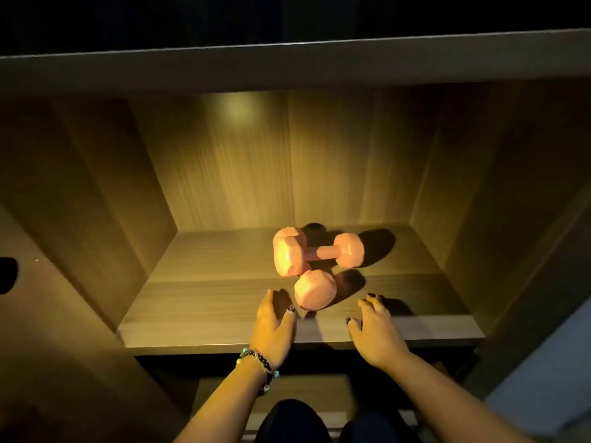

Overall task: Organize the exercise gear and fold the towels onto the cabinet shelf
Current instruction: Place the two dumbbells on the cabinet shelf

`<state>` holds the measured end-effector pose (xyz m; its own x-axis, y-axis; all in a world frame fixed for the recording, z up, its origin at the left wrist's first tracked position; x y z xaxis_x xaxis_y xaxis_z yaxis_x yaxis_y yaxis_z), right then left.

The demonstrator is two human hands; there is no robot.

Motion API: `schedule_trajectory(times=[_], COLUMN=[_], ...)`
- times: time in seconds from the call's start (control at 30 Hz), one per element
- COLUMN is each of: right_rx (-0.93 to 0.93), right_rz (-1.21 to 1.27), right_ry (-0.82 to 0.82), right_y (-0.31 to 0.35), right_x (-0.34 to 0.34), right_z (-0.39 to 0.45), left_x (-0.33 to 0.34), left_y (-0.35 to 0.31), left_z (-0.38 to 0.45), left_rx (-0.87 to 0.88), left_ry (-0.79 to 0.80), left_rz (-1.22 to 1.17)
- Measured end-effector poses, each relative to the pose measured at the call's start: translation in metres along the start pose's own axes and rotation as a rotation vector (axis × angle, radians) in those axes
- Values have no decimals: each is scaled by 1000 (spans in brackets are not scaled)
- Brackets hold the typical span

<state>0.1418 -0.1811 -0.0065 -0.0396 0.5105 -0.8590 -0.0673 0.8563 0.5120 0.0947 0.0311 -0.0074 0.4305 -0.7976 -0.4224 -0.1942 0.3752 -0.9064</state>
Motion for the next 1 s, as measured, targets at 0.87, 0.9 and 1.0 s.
schedule_trajectory(times=[0.87,0.9,1.0], right_rx=[226,273,408], right_rz=[-46,-26,19], right_ry=[259,229,155], right_y=[7,3,-11], right_x=[-7,-10,-19], right_z=[37,38,43], left_x=[3,1,-6], left_y=[-56,-58,-75], left_z=[95,92,79], left_rx=[-40,-5,175], left_ry=[-151,-167,-229], left_rz=[-235,-206,-129])
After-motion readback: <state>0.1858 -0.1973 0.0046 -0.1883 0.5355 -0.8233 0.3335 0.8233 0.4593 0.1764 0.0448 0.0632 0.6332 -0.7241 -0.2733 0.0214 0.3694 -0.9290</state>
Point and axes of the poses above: each hand's wrist, its own z-axis towards the middle knuckle, its own x-axis out of the palm, y = z × x, the point moved 10 cm from there along z, towards the middle knuckle, and after that the axes turned 11 degrees about -y, right-handed, at the moved point
